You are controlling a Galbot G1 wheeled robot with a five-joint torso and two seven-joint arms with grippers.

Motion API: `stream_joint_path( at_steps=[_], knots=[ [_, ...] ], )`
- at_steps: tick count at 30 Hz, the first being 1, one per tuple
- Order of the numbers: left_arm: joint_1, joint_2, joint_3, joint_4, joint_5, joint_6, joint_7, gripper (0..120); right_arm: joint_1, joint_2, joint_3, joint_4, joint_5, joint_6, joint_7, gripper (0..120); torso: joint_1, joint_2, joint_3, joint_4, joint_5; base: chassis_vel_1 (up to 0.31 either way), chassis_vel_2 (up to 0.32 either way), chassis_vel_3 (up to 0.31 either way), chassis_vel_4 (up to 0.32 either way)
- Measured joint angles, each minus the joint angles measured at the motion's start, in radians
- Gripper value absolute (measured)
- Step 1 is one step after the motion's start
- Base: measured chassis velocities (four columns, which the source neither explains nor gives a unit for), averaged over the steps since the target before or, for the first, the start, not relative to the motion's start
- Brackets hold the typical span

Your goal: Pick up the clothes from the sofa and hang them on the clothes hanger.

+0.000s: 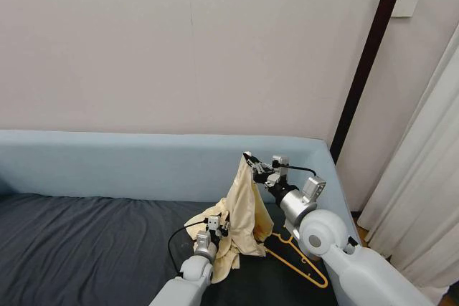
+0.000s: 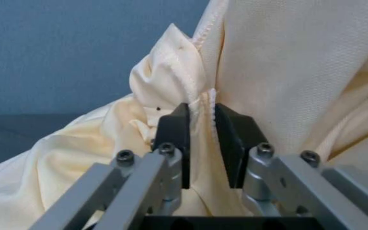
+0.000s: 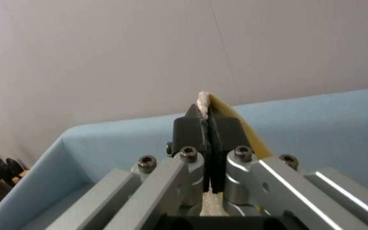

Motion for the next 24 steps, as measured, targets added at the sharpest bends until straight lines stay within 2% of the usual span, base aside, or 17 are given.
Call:
stream_joint_path(
  at_steps=[4,12,13,16,17,21,22,23,24],
  knots=[
    [0.011,0.013,-0.003,-0.014,0.0,0.0,-0.002,1,0.0,0.0,0.0,0.0,-0.001,0.0,0.0,0,0.0,0.0,0.0,0.0,0.0,0.0,0.0,0.0,0.0],
    [0.029,0.058,-0.005,-0.073,-0.008,-0.004,-0.006,0,-0.001,0.002,0.0,-0.01,-0.005,0.006,0.0,0,0.0,0.0,0.0,-0.0001,-0.0003,0.0,0.0,0.0,0.0],
    [0.034,0.074,-0.004,-0.098,-0.016,-0.004,-0.007,0,-0.001,0.001,0.001,-0.012,-0.005,0.012,0.002,0,0.0,0.0,0.0,-0.0001,-0.0003,0.0,0.0,0.0,0.0],
    [0.05,0.156,0.003,-0.247,-0.065,-0.003,-0.019,0,0.0,-0.019,0.016,-0.014,-0.001,0.034,0.015,0,0.0,0.0,0.0,0.0002,-0.0003,0.0,0.0,0.0,0.0],
    [0.05,0.156,0.003,-0.247,-0.065,-0.003,-0.019,0,0.0,-0.019,0.016,-0.014,-0.001,0.034,0.015,0,0.0,0.0,0.0,0.0002,-0.0003,0.0,0.0,0.0,0.0],
    [0.01,0.302,0.005,-0.458,-0.17,-0.006,-0.046,0,0.016,-0.072,0.05,0.007,0.027,0.041,0.023,0,0.0,0.0,0.0,-0.0003,-0.0003,0.0,0.0,0.0,0.0],
    [-0.006,0.341,0.005,-0.496,-0.204,-0.006,-0.051,0,0.02,-0.082,0.057,0.011,0.032,0.041,0.024,0,0.0,0.0,0.0,-0.0004,-0.0004,0.0,0.0,0.0,0.0],
    [-0.006,0.341,0.005,-0.496,-0.204,-0.006,-0.051,0,0.02,-0.082,0.057,0.011,0.032,0.041,0.024,0,0.0,0.0,0.0,-0.0004,-0.0004,0.0,0.0,0.0,0.0],
    [-0.031,0.392,0.005,-0.54,-0.248,-0.006,-0.056,0,0.027,-0.098,0.067,0.016,0.041,0.043,0.027,0,0.0,0.0,0.0,-0.0002,-0.0004,0.0,0.0,0.0,0.0]
  ],
)
